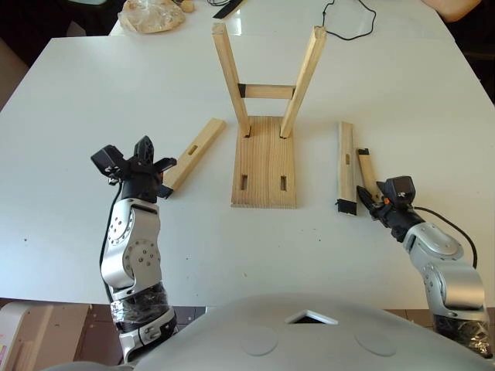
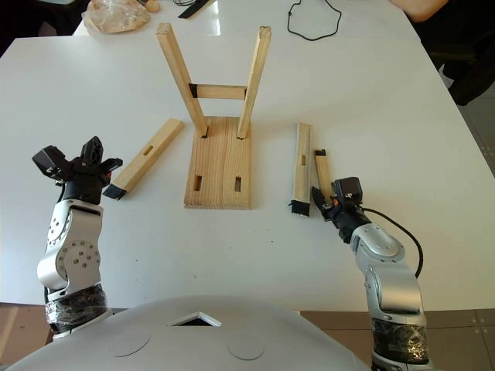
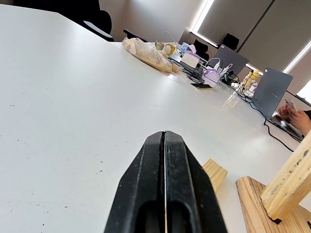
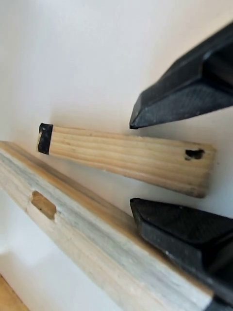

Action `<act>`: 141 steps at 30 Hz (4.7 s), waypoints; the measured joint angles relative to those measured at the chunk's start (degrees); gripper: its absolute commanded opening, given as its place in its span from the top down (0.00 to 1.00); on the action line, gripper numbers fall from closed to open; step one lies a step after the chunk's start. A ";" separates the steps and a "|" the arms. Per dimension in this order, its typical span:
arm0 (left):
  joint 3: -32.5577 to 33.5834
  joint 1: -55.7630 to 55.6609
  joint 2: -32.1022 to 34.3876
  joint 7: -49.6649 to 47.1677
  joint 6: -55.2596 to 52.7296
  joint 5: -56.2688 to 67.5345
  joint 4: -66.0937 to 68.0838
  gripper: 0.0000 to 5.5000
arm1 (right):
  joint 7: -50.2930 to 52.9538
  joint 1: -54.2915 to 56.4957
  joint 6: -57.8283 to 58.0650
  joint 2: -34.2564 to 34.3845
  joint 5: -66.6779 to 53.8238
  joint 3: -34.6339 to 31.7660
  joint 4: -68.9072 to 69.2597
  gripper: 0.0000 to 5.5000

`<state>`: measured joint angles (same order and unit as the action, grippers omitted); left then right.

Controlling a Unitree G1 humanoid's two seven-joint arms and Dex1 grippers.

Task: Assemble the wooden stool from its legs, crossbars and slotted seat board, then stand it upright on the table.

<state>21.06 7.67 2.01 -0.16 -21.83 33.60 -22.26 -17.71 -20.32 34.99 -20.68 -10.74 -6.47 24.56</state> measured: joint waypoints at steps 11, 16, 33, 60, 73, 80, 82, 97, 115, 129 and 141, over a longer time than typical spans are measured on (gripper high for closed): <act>1.59 -3.21 2.41 -7.02 -9.39 0.53 1.56 1.00 | 3.85 -4.51 -8.73 3.69 0.56 -1.43 -1.84 0.76; 3.95 -9.18 3.40 -9.24 -13.44 3.99 1.82 1.00 | 10.53 7.98 -9.38 6.73 -1.43 -8.59 -10.55 0.76; -0.47 -44.34 10.99 13.55 -17.38 41.54 -5.60 0.72 | -18.06 61.04 7.03 3.23 -44.11 -2.42 -11.06 0.76; -6.67 -38.34 24.72 27.18 -26.12 54.86 1.28 0.54 | -40.54 56.52 14.40 -9.14 -48.11 -0.16 -14.81 0.76; -9.56 -39.00 29.54 37.00 -27.47 48.01 4.12 0.54 | -45.23 52.27 14.18 -11.78 -46.53 0.84 -12.40 0.76; -10.51 -40.12 30.38 41.20 -28.34 45.91 4.52 0.54 | -47.41 51.19 12.88 -12.67 -44.19 3.14 -11.97 0.76; -10.51 -40.12 30.38 41.59 -28.48 45.88 4.10 0.54 | -47.48 50.55 12.76 -12.72 -44.09 3.79 -11.89 0.76; -10.52 -40.17 30.26 41.84 -28.57 44.63 3.96 0.74 | -47.56 48.72 12.71 -12.55 -43.41 4.34 -10.60 0.76; -10.92 -38.35 29.53 43.20 -25.91 39.48 2.42 0.76 | -47.23 48.29 7.71 -11.59 -39.78 4.56 -10.92 0.48; 0.86 -15.59 44.23 50.28 -6.67 7.35 12.90 0.76 | -36.35 47.33 -5.92 -9.06 -29.40 -0.88 -17.30 0.45; -1.24 -8.89 39.07 46.49 3.49 -4.06 25.61 0.76 | -29.20 53.96 -14.67 -7.13 -19.75 -0.62 -26.38 0.45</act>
<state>19.82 -1.22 41.07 46.33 -18.34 29.54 3.35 -46.91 33.64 20.32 -27.81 -30.49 -7.09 -1.82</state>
